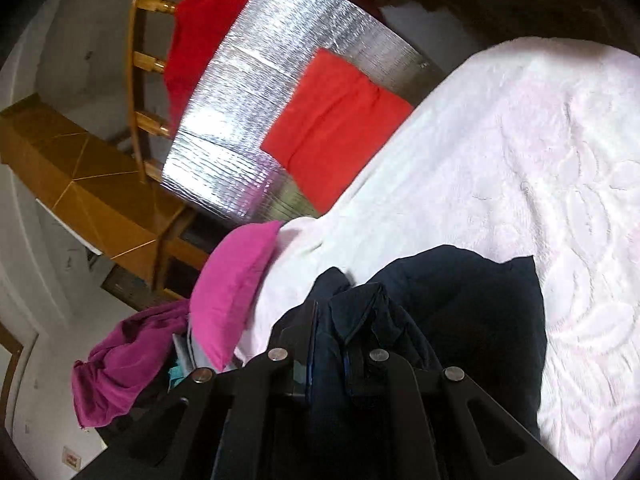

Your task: Fold large clothes

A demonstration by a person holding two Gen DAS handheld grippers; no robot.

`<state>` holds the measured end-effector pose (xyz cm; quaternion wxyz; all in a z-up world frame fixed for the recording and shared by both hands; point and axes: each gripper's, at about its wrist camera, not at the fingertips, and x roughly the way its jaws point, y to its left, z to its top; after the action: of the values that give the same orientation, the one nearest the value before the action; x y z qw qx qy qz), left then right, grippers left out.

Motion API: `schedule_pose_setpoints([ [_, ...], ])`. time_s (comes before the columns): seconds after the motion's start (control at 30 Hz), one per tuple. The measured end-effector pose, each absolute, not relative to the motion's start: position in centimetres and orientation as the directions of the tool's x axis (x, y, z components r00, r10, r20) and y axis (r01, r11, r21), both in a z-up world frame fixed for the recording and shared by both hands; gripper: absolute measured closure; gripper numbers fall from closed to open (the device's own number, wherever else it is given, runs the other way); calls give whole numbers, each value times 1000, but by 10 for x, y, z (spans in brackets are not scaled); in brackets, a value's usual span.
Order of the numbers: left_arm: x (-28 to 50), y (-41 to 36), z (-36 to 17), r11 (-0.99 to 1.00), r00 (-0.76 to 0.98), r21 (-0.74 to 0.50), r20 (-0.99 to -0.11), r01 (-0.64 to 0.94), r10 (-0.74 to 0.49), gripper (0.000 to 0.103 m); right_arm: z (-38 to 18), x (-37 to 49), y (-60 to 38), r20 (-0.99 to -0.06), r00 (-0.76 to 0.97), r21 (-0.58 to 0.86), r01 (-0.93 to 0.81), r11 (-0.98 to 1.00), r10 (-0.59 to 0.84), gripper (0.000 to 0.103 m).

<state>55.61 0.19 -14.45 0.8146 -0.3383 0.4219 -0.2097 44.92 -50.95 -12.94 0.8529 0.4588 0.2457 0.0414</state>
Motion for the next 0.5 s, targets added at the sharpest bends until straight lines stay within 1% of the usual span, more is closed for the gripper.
schedule_pose_setpoints([
  [0.07,565,-3,-146,707,555,-705,-565,60,-611,86,-134,456,-512,-388,874,810,172,560,293,91],
  [0.1,570,-5,-149,717,553,-695,-576,56,-602,86,-137,458,-514,-393,871,816,183,549,294,90],
  [0.13,574,-6,-151,718,552,-694,-579,53,-600,86,-141,462,-516,-397,868,826,196,529,298,89],
  [0.17,578,-6,-154,716,548,-696,-583,45,-600,84,-146,465,-518,-400,864,839,211,502,305,88],
  [0.2,582,-6,-157,712,539,-702,-586,36,-605,81,-150,468,-520,-400,863,850,223,478,309,84],
  [0.23,587,-6,-160,695,526,-719,-580,28,-622,72,-154,471,-523,-394,864,864,231,448,315,73],
  [0.27,589,-5,-160,682,525,-731,-568,34,-634,60,-157,474,-526,-374,869,881,223,418,324,63],
  [0.3,590,-4,-158,664,530,-746,-543,51,-651,54,-157,475,-527,-354,874,894,211,396,334,47],
  [0.33,590,-4,-155,652,538,-756,-525,61,-659,43,-156,473,-530,-321,885,911,191,367,337,36],
  [0.37,589,-2,-151,637,552,-768,-501,71,-666,35,-154,472,-531,-300,895,919,178,352,331,35],
  [0.4,587,-1,-147,616,570,-784,-471,80,-674,31,-150,471,-532,-286,901,921,165,352,326,35],
  [0.43,585,1,-144,589,589,-803,-434,89,-682,22,-145,470,-530,-279,904,919,153,363,324,34],
  [0.47,583,3,-141,573,605,-814,-411,93,-682,17,-140,470,-528,-276,904,915,143,378,326,33],
  [0.5,579,6,-137,567,634,-818,-388,97,-669,16,-134,468,-524,-279,904,903,133,408,323,33],
])
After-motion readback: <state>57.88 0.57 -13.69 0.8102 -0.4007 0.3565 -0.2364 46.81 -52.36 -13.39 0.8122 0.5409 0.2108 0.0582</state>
